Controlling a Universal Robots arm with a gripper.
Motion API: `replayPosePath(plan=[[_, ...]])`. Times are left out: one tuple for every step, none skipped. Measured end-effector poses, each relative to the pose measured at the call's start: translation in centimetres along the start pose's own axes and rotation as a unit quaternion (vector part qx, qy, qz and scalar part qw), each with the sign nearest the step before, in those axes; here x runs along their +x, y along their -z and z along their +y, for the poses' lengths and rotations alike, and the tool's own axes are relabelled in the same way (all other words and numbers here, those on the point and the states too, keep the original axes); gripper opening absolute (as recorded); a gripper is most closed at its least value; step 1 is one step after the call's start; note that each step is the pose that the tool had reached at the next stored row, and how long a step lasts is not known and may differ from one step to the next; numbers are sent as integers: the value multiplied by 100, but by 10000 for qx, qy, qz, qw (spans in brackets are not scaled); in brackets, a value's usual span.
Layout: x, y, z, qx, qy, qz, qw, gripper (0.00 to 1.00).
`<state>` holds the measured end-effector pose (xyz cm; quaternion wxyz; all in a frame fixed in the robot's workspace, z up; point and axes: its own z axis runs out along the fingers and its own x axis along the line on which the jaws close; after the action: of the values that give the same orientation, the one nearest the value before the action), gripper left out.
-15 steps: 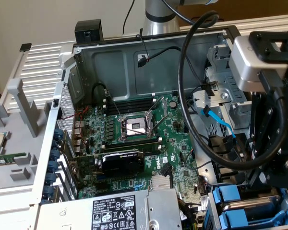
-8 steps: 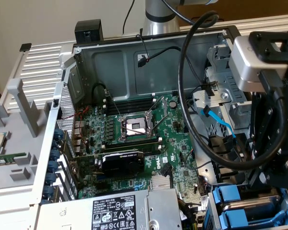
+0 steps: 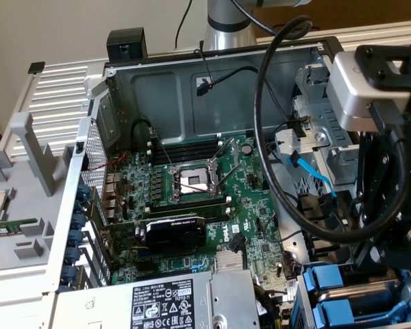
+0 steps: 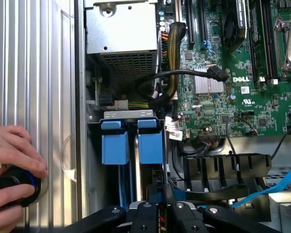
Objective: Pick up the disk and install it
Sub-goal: 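Insert the second disk wire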
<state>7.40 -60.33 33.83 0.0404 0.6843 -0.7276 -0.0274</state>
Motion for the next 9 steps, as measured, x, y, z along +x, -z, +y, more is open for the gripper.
replayPosePath(plan=[[0,0,0,0,0,0,10000,16],[0,0,-1,1,0,-1,10000,16],[0,-2,-1,1,0,-3,10000,18],[0,-2,-1,0,1,-3,10000,18],[0,-2,-1,0,0,-2,10000,25],[0,0,-1,0,0,0,10000,25],[-2,2,0,0,0,2,10000,25],[-2,3,0,0,0,3,10000,25],[-3,5,1,1,-1,6,10000,25]])
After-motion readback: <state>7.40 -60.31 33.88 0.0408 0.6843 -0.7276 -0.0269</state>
